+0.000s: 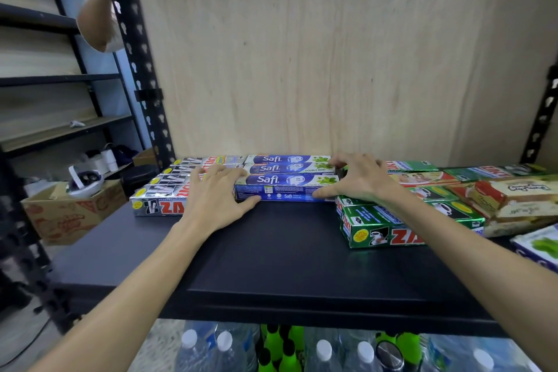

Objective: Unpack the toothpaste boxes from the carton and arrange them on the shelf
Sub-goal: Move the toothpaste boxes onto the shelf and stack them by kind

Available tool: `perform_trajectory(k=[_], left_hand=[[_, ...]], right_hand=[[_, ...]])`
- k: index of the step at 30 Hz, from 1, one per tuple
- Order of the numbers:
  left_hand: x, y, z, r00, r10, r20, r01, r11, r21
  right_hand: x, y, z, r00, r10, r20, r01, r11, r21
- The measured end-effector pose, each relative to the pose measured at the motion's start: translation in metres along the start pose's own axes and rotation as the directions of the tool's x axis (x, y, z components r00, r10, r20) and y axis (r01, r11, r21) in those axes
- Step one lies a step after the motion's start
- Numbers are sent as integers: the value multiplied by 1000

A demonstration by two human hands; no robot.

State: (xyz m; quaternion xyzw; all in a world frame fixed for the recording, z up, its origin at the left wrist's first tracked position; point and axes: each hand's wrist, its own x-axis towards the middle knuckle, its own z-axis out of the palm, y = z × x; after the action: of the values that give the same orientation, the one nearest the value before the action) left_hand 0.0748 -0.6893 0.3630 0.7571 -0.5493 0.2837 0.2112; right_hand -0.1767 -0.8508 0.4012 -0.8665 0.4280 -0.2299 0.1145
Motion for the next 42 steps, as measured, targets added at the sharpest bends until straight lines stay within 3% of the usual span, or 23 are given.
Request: perform_trajectory(k=[6, 12, 18, 22, 26, 30, 33, 37, 42], left_hand=[[-7, 13, -12, 998, -20, -57, 18, 999, -36], [-29, 45, -32, 992, -36, -120, 6, 970, -244], [-52, 91, -50, 992, -109, -59, 69, 883, -465], [-69, 134, -58, 993, -120, 9, 106, 836, -538], [-91, 182, -63, 996, -91, 13, 81, 796, -600], [-113, 221, -64, 998, -46, -36, 15, 792, -610], [-121, 238, -64, 999, -36, -35, 5, 764, -645], [-123, 256, -67, 999, 42, 35, -3, 683, -731], [-110, 278, -68, 987, 137, 84, -32, 677, -735]], right_hand=[[-19, -8, -8, 994, -43, -96, 52, 994, 97], [-56, -9, -23, 974, -119, -190, 137, 987, 85], [-115, 3, -45, 935, -181, -305, 229, 965, 128], [-151, 22, -57, 917, -165, -364, 206, 976, 77], [-198, 54, -69, 839, -144, -524, 158, 987, -18], [-246, 102, -70, 776, 13, -631, -99, 990, -102], [-262, 127, -58, 803, 104, -587, -230, 962, -145], [-259, 128, -53, 825, 108, -555, -213, 969, -128], [-256, 118, -48, 841, 41, -539, -158, 972, -173]])
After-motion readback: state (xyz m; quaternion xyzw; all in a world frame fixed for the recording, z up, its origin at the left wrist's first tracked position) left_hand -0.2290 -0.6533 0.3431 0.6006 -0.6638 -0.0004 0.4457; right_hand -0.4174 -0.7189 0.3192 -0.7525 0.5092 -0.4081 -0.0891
